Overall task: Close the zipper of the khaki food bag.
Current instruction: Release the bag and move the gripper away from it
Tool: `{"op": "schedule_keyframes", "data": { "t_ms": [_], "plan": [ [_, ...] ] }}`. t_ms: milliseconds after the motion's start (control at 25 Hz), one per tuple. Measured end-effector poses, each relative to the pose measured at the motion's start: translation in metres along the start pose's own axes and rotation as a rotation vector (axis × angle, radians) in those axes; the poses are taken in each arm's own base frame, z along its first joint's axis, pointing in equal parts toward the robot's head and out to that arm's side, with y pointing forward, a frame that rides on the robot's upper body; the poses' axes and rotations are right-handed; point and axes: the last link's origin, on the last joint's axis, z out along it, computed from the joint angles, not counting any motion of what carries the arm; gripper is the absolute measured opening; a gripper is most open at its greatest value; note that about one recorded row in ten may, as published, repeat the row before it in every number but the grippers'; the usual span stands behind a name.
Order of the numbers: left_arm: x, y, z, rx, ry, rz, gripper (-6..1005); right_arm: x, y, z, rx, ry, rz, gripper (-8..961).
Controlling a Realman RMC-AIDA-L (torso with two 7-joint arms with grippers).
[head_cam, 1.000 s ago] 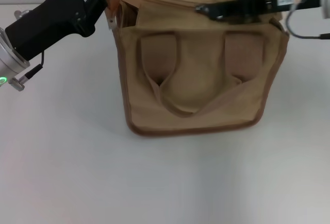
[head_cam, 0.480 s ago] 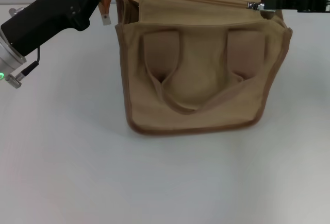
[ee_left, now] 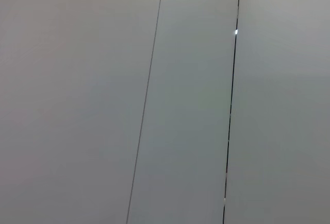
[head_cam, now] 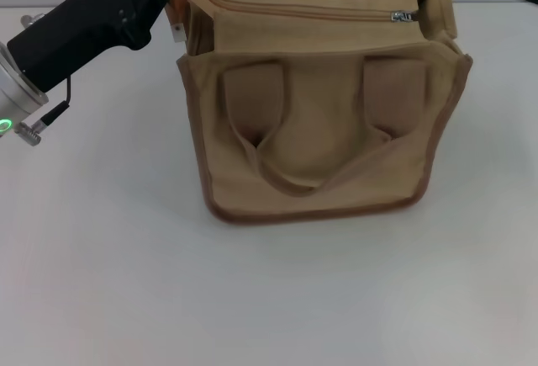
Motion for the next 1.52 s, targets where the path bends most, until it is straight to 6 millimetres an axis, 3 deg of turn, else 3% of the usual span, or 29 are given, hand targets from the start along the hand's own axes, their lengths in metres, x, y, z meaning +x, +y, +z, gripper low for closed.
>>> {"op": "schedule_keyframes", "data": {
  "t_ms": [160, 280, 360, 400, 800, 1040, 1200, 1280, 1320, 1520],
  "plan": [
    [0.0, 0.0, 0.0, -0.001, -0.001, -0.003, 132, 0.018, 0.016, -0.008, -0.135, -0.038, -0.087, 313],
    [-0.001, 0.0, -0.001, 0.004, 0.0, -0.005, 134, 0.049, 0.03, -0.01, -0.228, -0.014, -0.175, 449],
    [-0.001, 0.0, -0.001, 0.007, 0.002, -0.005, 135, 0.056, 0.032, -0.009, -0.241, 0.01, -0.182, 542],
    [-0.001, 0.0, -0.002, 0.011, 0.004, -0.005, 135, 0.071, 0.037, -0.005, -0.271, 0.066, -0.189, 589],
    [-0.005, -0.001, -0.006, 0.031, -0.015, -0.042, 140, 0.108, 0.038, 0.021, -0.31, 0.253, -0.195, 669],
    [-0.006, -0.002, -0.011, 0.043, -0.025, -0.114, 143, 0.114, 0.038, 0.027, -0.319, 0.273, -0.216, 668],
    [-0.01, -0.005, -0.031, 0.082, -0.072, -0.153, 145, 0.117, 0.038, 0.031, -0.32, 0.289, -0.218, 668],
    [-0.01, -0.005, -0.031, 0.082, -0.072, -0.153, 232, 0.12, 0.037, 0.032, -0.312, 0.295, -0.223, 668],
    [-0.007, -0.005, -0.052, 0.084, -0.119, -0.138, 275, 0.122, 0.036, 0.034, -0.301, 0.299, -0.226, 668],
    [0.0, 0.005, -0.079, 0.003, -0.172, -0.126, 453, 0.127, 0.033, 0.038, -0.265, 0.309, -0.225, 669]
  ]
}}
